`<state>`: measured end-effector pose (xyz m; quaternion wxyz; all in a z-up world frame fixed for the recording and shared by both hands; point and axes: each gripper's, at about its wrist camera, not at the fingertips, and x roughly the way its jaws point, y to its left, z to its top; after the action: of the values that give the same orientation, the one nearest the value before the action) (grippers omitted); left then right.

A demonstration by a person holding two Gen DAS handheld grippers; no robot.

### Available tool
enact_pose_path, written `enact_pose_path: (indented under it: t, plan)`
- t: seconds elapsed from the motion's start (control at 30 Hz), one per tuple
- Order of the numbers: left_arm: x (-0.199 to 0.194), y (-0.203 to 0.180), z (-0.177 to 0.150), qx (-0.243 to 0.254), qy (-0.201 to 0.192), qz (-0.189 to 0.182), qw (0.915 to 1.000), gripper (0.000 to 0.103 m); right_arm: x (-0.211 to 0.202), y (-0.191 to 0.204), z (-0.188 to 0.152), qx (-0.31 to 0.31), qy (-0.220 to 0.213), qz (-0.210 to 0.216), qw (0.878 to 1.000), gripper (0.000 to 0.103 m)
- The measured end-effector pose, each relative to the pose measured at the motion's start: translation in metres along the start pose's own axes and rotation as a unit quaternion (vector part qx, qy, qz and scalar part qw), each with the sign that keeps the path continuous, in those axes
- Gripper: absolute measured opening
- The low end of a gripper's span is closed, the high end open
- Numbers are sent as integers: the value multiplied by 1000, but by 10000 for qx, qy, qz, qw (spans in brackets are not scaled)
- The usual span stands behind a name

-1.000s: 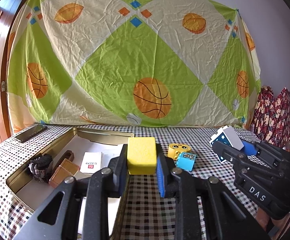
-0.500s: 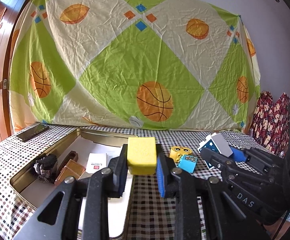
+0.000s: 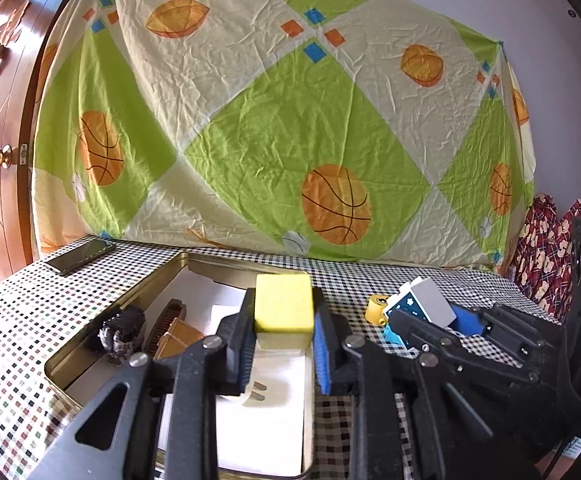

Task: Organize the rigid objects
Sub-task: 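Lower the yellow cube and white brick into the gold tin and open both tools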

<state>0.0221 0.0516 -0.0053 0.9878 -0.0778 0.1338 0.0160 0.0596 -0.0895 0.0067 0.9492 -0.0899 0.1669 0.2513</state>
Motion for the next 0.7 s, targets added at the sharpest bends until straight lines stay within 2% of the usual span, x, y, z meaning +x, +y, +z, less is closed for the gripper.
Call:
enact_pose_path:
  t: [0.37, 0.7]
  plan:
    - [8, 38, 9, -152, 164, 356, 9991, 23, 24, 33, 22, -303, 73, 205, 9993, 34]
    - [26, 68, 12, -151, 582, 696, 9958, 23, 56, 53, 35, -282, 372, 438, 9979, 34]
